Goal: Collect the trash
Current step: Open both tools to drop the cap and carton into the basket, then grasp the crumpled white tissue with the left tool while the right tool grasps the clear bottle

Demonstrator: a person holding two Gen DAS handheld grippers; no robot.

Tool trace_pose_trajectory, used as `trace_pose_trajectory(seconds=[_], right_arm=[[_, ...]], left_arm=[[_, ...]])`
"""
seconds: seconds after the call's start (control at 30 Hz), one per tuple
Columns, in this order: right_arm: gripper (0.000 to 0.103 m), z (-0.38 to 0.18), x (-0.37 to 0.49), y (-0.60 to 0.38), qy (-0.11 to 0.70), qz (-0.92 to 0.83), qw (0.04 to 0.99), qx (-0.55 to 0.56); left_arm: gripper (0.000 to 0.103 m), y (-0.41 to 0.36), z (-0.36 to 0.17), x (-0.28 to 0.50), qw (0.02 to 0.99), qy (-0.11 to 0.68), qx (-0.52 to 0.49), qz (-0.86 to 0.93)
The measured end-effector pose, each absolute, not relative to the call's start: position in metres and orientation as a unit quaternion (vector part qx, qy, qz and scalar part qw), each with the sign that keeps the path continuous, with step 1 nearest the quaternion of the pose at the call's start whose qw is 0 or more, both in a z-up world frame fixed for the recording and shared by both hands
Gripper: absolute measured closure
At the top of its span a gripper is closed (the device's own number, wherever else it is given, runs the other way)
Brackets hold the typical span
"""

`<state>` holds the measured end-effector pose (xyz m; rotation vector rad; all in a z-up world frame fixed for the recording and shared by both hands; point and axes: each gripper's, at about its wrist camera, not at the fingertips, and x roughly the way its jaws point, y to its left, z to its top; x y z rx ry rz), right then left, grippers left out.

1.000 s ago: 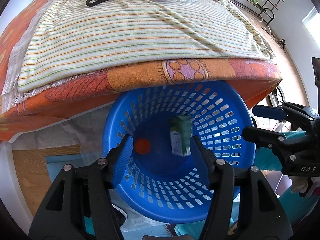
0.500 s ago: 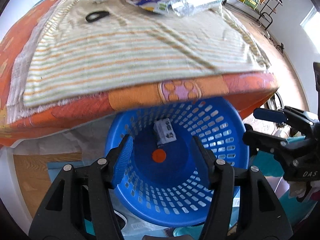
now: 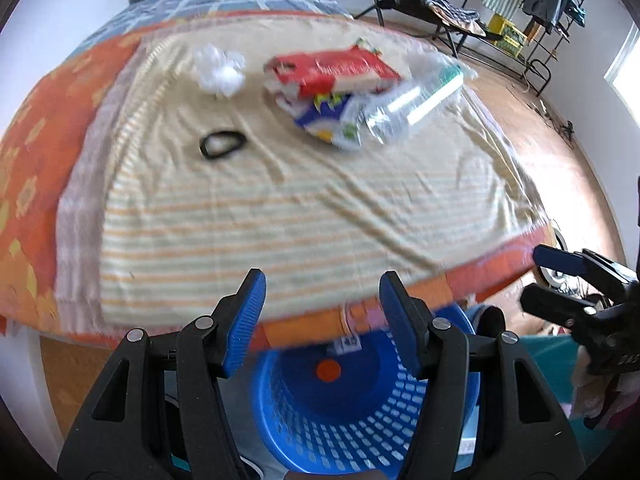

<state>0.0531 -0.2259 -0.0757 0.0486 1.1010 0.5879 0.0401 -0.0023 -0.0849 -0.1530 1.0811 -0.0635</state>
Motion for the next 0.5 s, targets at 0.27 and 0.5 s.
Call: trace_pose_trajectory(seconds=[0.27, 0.5], right_arm=[[0.013, -0.053, 0.087, -0.232, 0.489, 0.259, 0.832, 0.037], [0.012, -0.039, 0.139, -0.244, 0.483, 0.234, 0.841, 0.073]], left_arm=[[0.042, 0.022, -0.074, 0.078, 0.858, 0.506, -0.089, -0.003], [0.042, 0.053, -0.064, 0.114, 0.864, 0.492, -0.102, 0.030]])
